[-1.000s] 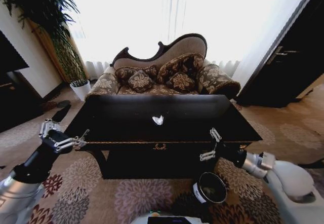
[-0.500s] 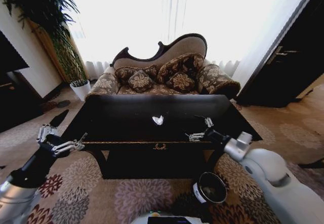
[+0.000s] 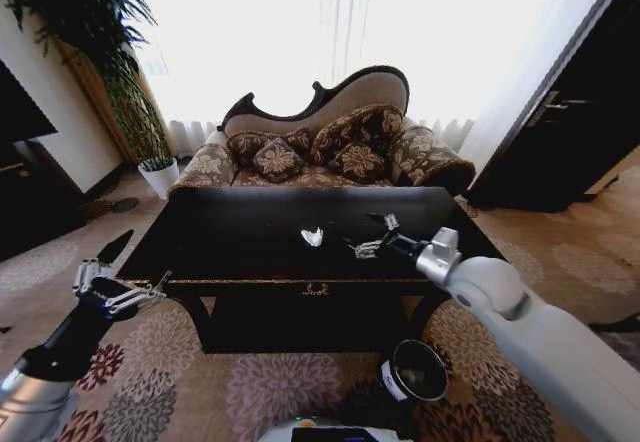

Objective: Move to the front of the table and place the trash on the table into the trash bin.

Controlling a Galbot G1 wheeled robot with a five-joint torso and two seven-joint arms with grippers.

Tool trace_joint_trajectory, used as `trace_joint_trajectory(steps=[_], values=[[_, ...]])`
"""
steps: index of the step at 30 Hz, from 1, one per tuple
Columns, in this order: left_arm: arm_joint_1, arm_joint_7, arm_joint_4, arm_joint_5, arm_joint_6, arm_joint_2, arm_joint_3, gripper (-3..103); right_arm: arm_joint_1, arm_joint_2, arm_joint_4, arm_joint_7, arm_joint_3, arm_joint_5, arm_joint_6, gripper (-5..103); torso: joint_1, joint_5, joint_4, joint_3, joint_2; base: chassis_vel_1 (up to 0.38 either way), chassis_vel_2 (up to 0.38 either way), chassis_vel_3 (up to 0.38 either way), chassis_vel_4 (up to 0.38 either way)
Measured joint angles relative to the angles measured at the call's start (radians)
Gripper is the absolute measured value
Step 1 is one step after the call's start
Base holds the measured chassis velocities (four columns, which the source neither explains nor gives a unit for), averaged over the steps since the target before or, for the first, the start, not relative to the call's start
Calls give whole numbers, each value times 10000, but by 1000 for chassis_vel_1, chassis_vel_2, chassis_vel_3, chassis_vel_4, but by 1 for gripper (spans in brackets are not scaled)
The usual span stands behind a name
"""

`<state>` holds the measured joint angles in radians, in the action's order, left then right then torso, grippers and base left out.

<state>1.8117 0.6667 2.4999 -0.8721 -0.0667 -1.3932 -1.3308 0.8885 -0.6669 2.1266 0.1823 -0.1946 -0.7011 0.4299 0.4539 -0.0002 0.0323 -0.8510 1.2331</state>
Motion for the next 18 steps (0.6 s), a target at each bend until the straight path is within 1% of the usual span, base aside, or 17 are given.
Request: trace_joint_trajectory(steps=[2, 5, 7, 11, 13, 17, 18], values=[[3, 0, 0, 1, 0, -2, -8, 100, -70, -17, -26, -19, 108, 0, 2, 100, 0, 0, 1, 0, 1, 0, 0, 0, 0], [10, 0, 0, -15, 4, -7, -112, 100, -731, -87, -200, -94, 896, 49, 9, 100, 0, -1, 1, 0, 1, 0, 0, 0, 0], [12, 0, 0, -15, 4, -12, -114, 100, -826, -88, -230, -98, 989, 54, 9, 100, 0, 0, 2, 1, 1, 0, 0, 0, 0], [58, 14, 0, 75, 8, -134, -74, 100, -2074, -116, -727, -176, 2044, 149, -42, 100, 0, -2, 0, 1, 0, 0, 0, 0, 0], [64, 15, 0, 88, 9, -137, -70, 100, -2228, -124, -817, -180, 2198, 174, -64, 100, 0, -2, 0, 1, 0, 0, 0, 0, 0], [112, 24, 0, 162, 12, -151, -65, 100, -3080, -282, -1480, -183, 3175, 245, -151, 100, 0, 0, 1, 0, 0, 0, 0, 0, 0], [112, 24, 0, 162, 12, -151, -65, 100, -3080, -282, -1480, -183, 3175, 245, -151, 100, 0, 0, 1, 0, 0, 0, 0, 0, 0]])
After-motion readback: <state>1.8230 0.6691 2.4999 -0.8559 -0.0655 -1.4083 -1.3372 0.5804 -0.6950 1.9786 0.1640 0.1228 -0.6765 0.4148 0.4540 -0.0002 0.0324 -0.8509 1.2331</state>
